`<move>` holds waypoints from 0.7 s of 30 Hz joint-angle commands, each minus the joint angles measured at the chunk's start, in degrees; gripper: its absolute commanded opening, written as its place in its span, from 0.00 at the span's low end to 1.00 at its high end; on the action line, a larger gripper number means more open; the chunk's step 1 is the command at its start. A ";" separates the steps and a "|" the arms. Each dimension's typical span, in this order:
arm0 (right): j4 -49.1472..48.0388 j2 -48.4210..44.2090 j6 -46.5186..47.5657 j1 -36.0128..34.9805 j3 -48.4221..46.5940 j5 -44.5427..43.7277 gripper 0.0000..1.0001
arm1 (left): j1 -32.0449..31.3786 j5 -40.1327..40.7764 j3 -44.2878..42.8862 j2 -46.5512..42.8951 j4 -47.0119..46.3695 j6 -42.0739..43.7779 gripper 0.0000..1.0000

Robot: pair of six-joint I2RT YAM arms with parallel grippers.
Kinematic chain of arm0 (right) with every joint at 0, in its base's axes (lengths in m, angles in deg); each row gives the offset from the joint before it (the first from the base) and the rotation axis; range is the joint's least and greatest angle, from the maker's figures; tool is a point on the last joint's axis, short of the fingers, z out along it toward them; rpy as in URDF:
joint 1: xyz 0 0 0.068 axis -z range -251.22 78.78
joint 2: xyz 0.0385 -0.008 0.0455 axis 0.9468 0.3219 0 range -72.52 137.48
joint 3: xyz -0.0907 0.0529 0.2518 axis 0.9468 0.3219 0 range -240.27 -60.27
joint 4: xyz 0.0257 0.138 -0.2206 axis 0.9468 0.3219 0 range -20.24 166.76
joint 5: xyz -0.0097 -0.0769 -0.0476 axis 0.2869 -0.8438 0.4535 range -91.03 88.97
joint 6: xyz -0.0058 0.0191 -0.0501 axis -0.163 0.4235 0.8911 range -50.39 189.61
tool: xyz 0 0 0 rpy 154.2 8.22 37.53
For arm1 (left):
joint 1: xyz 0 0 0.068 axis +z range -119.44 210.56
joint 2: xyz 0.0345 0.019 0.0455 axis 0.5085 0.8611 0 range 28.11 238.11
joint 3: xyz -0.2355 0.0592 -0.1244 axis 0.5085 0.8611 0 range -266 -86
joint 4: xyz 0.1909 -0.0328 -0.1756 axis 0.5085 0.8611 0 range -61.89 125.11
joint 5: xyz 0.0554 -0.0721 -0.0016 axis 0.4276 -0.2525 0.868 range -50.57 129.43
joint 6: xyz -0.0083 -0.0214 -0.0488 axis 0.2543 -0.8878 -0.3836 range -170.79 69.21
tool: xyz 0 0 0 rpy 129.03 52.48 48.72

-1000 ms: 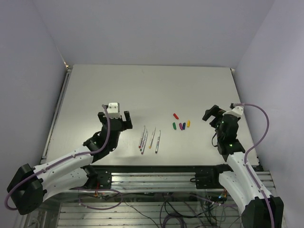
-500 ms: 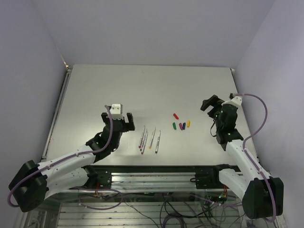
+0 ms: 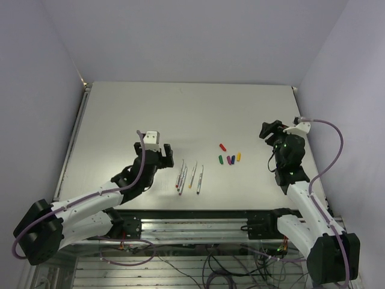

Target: Insert the pens into the pen caps

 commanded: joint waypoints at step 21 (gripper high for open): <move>3.75 -0.27 1.35 0.09 1.28 2.66 0.53 | -3.02 -14.14 -5.97 14.78 9.62 -7.95 0.79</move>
